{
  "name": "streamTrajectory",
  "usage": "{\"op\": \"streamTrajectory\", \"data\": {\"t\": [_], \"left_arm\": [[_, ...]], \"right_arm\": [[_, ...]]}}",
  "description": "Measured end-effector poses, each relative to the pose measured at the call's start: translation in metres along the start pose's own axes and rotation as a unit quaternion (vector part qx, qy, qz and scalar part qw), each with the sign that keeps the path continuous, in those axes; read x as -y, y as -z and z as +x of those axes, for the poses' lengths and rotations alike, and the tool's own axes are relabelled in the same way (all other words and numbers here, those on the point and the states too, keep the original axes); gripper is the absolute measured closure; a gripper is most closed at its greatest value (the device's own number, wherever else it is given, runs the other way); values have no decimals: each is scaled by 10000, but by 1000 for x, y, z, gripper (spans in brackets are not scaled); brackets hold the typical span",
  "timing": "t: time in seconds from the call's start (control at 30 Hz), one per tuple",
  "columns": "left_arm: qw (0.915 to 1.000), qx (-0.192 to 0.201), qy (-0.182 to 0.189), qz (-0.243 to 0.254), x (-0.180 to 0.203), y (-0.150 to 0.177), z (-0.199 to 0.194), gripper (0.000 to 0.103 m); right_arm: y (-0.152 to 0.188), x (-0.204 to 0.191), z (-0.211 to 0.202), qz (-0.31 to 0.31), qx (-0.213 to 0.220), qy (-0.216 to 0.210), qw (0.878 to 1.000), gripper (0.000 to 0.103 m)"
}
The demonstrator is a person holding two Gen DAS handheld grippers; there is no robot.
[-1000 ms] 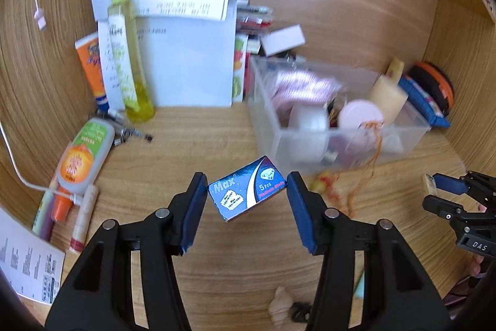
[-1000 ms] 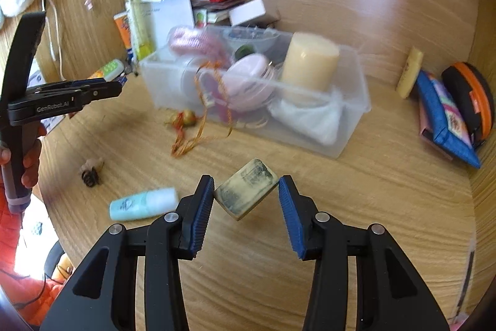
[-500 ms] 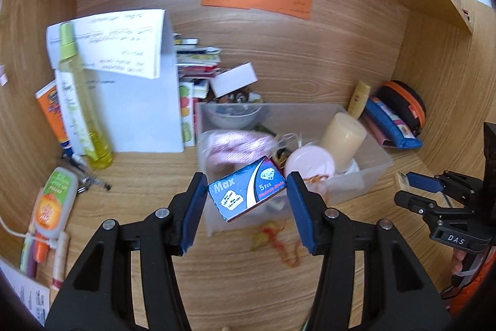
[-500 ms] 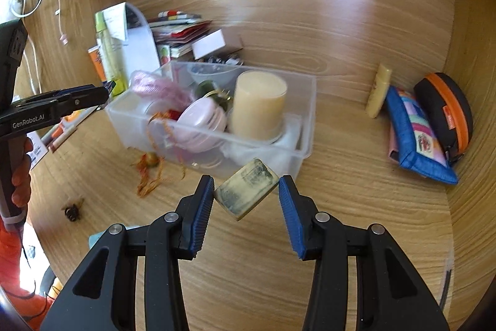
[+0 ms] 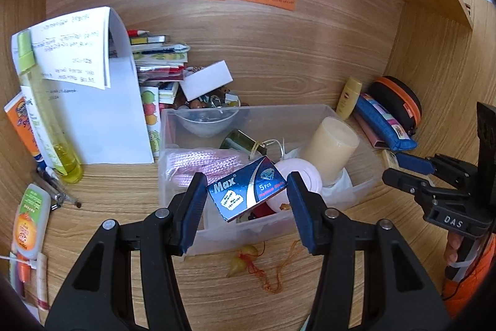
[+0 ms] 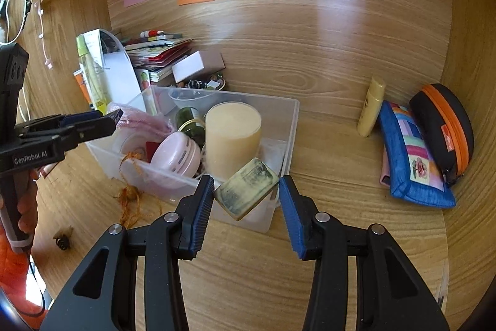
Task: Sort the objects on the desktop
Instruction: 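Carry the Max box with the left gripper while right carries the tile toward the box, then lower the Max box into the box and open the left gripper while right releases the tile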
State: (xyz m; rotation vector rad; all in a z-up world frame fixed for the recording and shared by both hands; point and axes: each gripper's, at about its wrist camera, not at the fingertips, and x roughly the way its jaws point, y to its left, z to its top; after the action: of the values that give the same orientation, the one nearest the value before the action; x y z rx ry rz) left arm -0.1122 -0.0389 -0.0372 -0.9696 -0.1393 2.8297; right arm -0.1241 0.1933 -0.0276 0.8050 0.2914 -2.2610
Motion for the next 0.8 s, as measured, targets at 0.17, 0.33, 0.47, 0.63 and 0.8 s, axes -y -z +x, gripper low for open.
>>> {"op": "streamTrajectory", "data": {"t": [0.17,0.33,0.47,0.63,0.8], "left_arm": [[9999,-31,-19,140,6,0,9,50],[9998,-18,25,192,7,-4,14,50],[9996,-50,29,280,11,-4,18,51],[9990,-67,-33,429,17,-2,22,50],[9993,-140,40,352,15,-3,21,50]], "right_arm": [[-5,6,11,55,-64,1,10000,63],[-11,4,20,28,-78,-18,10000,63],[-12,1,28,4,-129,-4,9999,63],[-11,-4,35,-84,-212,44,9997,62],[-11,-8,32,-171,-187,103,9996,62]]}}
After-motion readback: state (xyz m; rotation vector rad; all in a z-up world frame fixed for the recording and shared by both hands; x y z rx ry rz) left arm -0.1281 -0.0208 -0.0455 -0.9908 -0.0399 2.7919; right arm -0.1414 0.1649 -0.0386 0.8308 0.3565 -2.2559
